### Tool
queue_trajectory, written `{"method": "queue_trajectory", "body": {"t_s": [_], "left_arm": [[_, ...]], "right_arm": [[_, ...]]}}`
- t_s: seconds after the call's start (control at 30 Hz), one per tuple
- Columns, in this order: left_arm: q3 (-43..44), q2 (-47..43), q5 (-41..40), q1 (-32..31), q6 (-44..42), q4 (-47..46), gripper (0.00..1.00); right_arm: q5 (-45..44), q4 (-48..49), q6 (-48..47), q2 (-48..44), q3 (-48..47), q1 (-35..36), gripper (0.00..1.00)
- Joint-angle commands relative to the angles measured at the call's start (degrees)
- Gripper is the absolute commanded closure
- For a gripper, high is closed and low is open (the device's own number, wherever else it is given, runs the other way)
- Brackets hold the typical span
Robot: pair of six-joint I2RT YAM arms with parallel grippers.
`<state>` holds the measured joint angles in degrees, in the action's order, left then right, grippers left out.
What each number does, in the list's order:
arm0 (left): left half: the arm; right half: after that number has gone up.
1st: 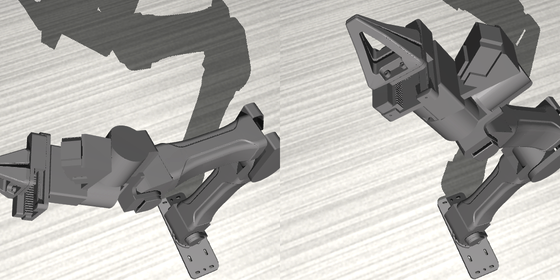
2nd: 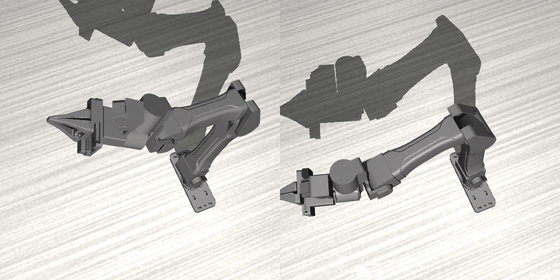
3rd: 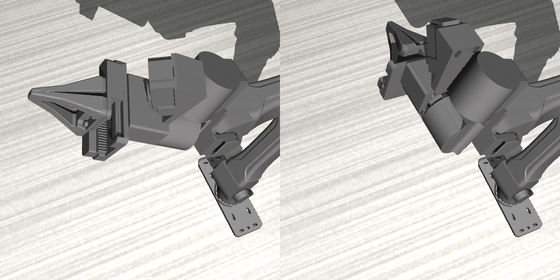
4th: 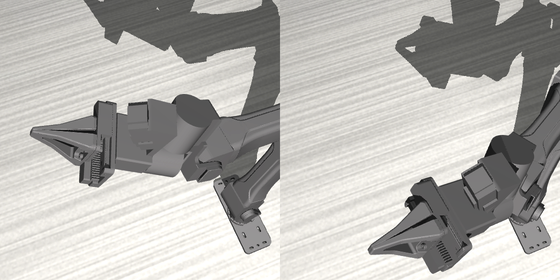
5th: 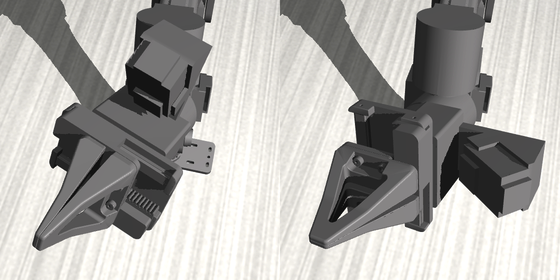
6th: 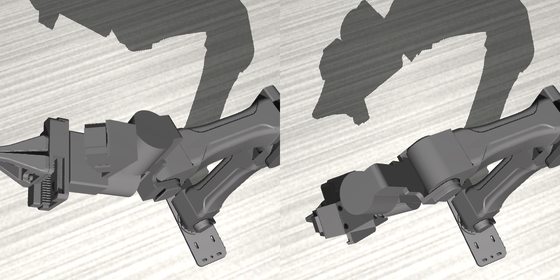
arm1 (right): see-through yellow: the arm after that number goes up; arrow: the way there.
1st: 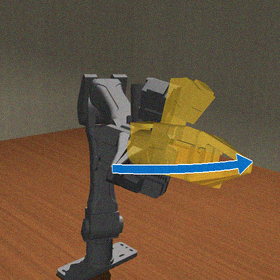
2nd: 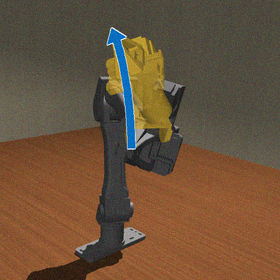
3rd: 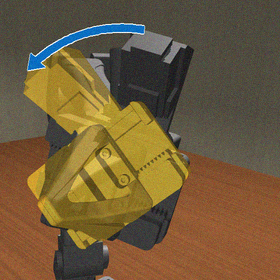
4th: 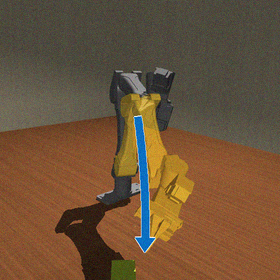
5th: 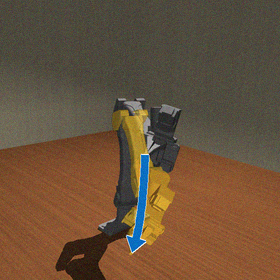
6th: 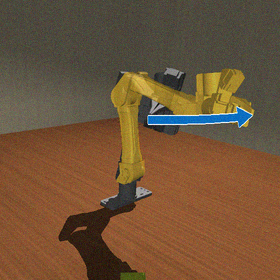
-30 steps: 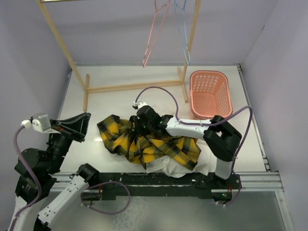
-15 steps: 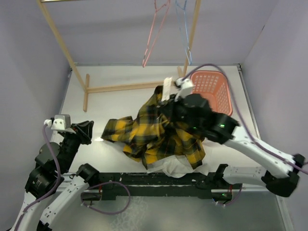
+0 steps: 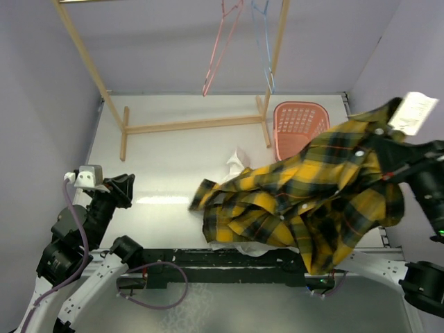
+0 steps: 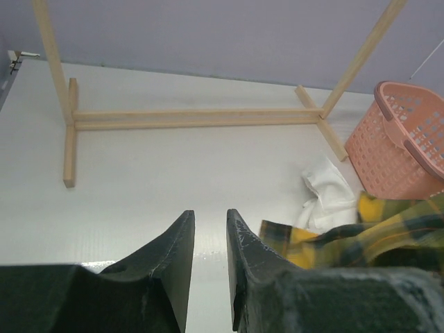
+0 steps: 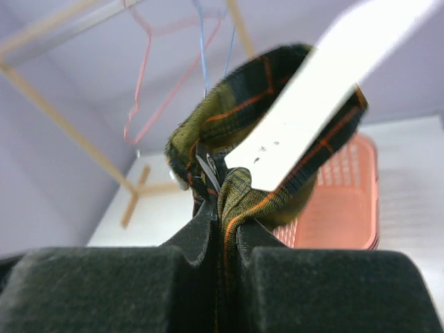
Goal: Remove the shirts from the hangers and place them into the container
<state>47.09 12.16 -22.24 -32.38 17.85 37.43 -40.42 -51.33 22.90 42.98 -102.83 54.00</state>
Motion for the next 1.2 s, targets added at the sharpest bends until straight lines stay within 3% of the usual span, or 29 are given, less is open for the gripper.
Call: {"method": "queue_trajectory", "body": {"t_s": [0.0, 0.23, 0.33, 0.43, 0.6, 0.73, 0.87, 1.17], "left_arm": [[-0.01, 0.89, 1.26, -0.05, -1.23, -1.87, 0.71], [-0.11, 1.67, 2.48, -0.05, -1.12, -1.27, 0.71], [-0.18, 1.8, 3.57, -0.03, -1.14, -1.09, 0.71], [-0.15, 1.87, 4.23, -0.03, -1.36, -0.74, 0.71], [-0.09, 2.3, 5.11, 0.0, -1.62, -0.38, 0.7], [-0.24, 2.8, 5.73, -0.04, -1.97, -0.39, 0.7], [-0.19, 3.7, 6.31, -0.04, -2.22, -0.43, 0.7], [-0.41, 2.31, 5.63, -0.05, -2.11, -0.24, 0.69]], "right_arm": [[-10.0, 5.66, -11.76, 5.58, -9.88, 0.43, 1.0], [-17.39, 25.05, -42.08, 29.93, -34.92, 1.29, 1.0], [-18.63, 46.5, -59.5, 38.22, -37.67, 1.29, 1.0], [-16.81, 54.54, -66.58, 45.31, -40.92, -2.31, 1.0], [-10.31, 47.55, -51.33, 53.77, -45.47, -23.05, 1.0], [-2.5, 35.15, -32.51, 57.81, -48.8, -36.69, 1.0], [-2.45, 32.91, -30.46, 58.46, -42.96, -39.07, 1.0], [3.59, 31.49, -21.12, 50.34, -18.79, -41.09, 1.0]]}}
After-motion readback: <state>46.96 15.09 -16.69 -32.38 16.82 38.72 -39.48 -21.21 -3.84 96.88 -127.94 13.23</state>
